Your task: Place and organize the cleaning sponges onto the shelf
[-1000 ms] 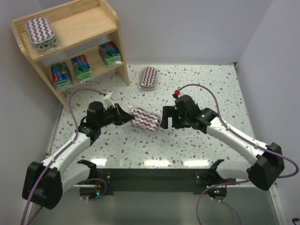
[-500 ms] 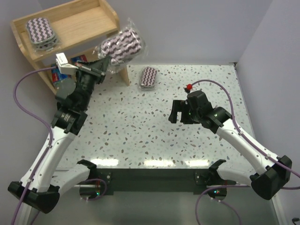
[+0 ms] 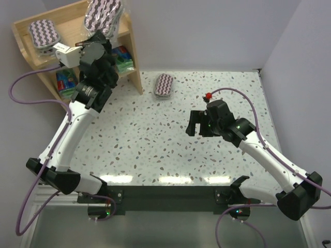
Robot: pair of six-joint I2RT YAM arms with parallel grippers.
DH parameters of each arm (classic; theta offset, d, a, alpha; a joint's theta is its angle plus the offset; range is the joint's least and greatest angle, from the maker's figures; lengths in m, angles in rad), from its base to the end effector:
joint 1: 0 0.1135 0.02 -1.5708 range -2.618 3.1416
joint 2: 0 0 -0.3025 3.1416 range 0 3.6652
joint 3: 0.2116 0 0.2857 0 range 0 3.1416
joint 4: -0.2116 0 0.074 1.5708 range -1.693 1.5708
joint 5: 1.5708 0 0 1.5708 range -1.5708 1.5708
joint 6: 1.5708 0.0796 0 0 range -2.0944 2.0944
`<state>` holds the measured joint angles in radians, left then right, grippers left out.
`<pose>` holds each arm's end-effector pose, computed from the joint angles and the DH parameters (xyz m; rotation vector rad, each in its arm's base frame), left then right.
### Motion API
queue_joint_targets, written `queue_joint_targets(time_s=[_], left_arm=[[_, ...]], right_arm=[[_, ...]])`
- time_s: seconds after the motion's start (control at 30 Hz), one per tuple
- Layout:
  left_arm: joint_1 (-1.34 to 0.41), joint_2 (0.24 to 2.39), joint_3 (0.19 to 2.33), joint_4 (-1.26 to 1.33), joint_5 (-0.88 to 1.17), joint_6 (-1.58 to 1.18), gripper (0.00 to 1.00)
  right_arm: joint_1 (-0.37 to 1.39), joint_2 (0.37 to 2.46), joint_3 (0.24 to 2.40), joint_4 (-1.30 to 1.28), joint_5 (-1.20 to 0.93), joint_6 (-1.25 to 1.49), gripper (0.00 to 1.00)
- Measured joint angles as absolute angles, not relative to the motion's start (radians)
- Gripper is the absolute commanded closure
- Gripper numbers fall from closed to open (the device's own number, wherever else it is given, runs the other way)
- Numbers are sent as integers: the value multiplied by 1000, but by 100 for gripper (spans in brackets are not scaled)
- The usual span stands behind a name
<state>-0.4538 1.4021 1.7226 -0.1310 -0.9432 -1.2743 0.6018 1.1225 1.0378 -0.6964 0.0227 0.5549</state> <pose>0.3284 -0.0885 0.5794 -1.2359 0.8595 -0.7546 0.2329 0.1578 0.3141 -0.0452 2.4163 0.5276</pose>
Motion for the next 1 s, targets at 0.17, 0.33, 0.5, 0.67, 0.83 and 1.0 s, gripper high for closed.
queue_joint_targets(time_s=[0.17, 0.33, 0.5, 0.67, 0.83, 1.0], left_arm=[[-454, 1452, 1731, -104, -1157, -1243, 100], [-452, 1455, 1646, 264, -1328, -993, 100], [-429, 1471, 1522, 751, -1415, -657, 100], [-413, 1492, 1467, 961, -1453, -537, 100], [-397, 1519, 1466, 1059, -1468, -489, 100], [-389, 1555, 1504, 1071, -1477, -489, 100]], right_arm=[[601, 1122, 1038, -697, 16, 546, 3], [601, 1123, 1039, -709, 12, 533, 3], [601, 1126, 1046, -726, 10, 525, 3], [601, 1134, 1050, -728, 9, 522, 4], [601, 1140, 1050, -728, 6, 522, 3], [601, 1147, 1050, -725, -9, 523, 4]])
